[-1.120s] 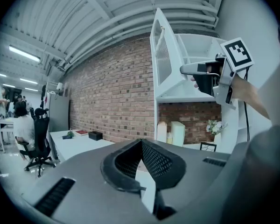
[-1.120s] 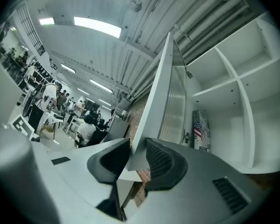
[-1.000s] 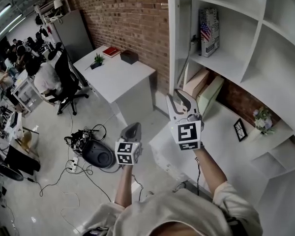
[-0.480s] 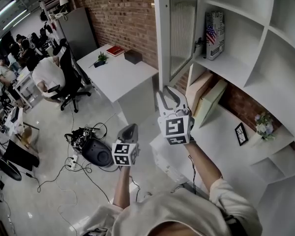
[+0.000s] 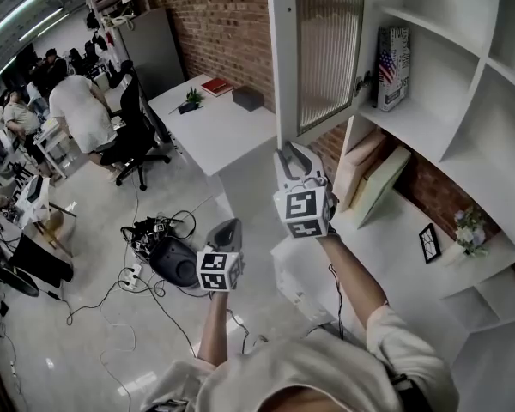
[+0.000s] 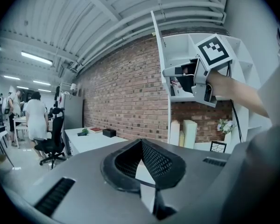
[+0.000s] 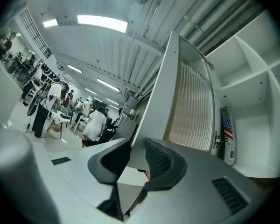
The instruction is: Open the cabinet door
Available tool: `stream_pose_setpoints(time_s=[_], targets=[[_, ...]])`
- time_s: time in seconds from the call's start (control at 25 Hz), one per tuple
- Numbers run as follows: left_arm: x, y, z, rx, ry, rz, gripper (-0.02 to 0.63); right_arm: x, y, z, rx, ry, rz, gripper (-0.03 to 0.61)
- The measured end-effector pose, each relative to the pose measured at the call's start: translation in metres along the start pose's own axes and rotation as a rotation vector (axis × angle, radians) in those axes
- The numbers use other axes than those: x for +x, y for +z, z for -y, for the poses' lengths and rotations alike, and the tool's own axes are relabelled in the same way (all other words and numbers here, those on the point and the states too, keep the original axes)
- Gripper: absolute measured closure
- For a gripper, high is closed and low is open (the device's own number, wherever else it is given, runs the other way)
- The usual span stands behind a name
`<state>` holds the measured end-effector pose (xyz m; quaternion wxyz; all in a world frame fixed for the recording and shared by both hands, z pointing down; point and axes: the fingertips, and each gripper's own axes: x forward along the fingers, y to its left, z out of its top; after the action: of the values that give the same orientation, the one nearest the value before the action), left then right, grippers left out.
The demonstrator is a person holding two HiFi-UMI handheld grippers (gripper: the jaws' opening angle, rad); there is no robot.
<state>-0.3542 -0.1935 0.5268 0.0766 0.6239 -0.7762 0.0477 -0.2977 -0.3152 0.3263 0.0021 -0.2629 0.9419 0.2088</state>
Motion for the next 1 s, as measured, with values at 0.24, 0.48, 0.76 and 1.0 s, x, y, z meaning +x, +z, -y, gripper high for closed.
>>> stream_pose_setpoints(time_s=[0.24,0.48,0.76,1.0], targets=[[0.001,-0.005,-0.009,-0.019,0.014,0.0,0.588,0.01,-0.001,0.0,-0.008,0.023,0.007,0.462],[0.007,-0.002,-0.002,-0.002,-0.012,-0.01,0.588,0.001,-0.001,-0.004,-0.014,0.054,0.019,0.462],[0.025,0.009,0.019,0.018,-0.065,0.016,0.588,-0.024,-0.012,0.015,-0.012,0.014,0.023,0.497],[0.044,0.009,0.045,0.031,-0.138,0.017,0.588,-0.054,-0.048,0.045,0.012,-0.056,-0.047,0.549]])
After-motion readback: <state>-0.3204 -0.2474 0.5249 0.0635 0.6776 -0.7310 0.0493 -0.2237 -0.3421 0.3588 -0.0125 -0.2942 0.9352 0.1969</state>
